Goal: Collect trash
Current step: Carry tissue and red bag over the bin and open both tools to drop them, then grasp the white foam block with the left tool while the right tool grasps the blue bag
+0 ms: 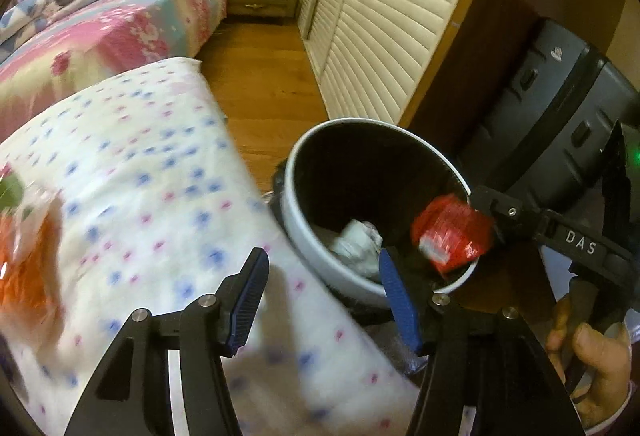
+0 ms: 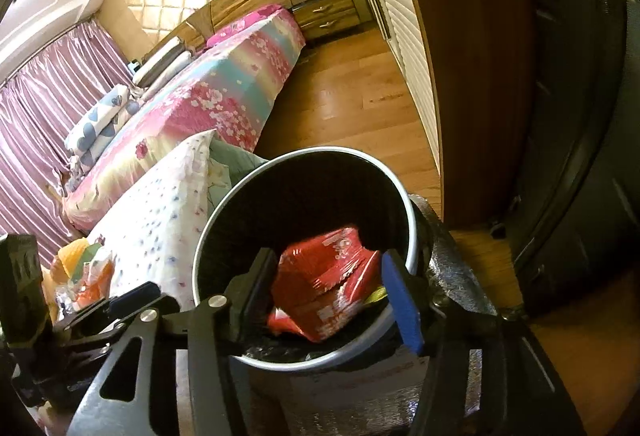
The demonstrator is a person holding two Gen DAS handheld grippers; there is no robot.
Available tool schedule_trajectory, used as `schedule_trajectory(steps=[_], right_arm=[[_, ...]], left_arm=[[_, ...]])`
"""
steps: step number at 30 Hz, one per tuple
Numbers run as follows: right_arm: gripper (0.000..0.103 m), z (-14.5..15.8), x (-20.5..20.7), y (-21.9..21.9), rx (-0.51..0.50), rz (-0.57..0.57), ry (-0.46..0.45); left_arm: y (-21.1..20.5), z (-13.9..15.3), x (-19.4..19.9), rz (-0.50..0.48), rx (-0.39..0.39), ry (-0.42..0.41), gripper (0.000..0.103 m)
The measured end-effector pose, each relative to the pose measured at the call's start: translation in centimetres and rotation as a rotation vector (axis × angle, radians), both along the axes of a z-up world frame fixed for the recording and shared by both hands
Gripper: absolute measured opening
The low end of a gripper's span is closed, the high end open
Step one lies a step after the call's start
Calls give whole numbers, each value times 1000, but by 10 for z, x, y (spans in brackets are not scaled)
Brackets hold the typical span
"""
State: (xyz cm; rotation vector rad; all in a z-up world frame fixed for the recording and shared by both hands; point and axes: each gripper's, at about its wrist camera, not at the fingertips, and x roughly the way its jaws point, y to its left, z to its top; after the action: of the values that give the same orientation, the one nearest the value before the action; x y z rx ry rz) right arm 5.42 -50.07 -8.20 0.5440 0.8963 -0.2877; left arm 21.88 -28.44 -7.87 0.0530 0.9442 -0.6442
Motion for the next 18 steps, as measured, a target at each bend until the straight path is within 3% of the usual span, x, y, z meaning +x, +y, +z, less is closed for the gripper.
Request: schedule_trajectory(steps=[4,18], right_arm=[[74,4,-1,16,-3,33,-20],[79,24,12,96,3,191,-71]], left_arm=[[29,-1,-17,56,-27,-1,59],[127,11,-72,209,-39,-49,59]])
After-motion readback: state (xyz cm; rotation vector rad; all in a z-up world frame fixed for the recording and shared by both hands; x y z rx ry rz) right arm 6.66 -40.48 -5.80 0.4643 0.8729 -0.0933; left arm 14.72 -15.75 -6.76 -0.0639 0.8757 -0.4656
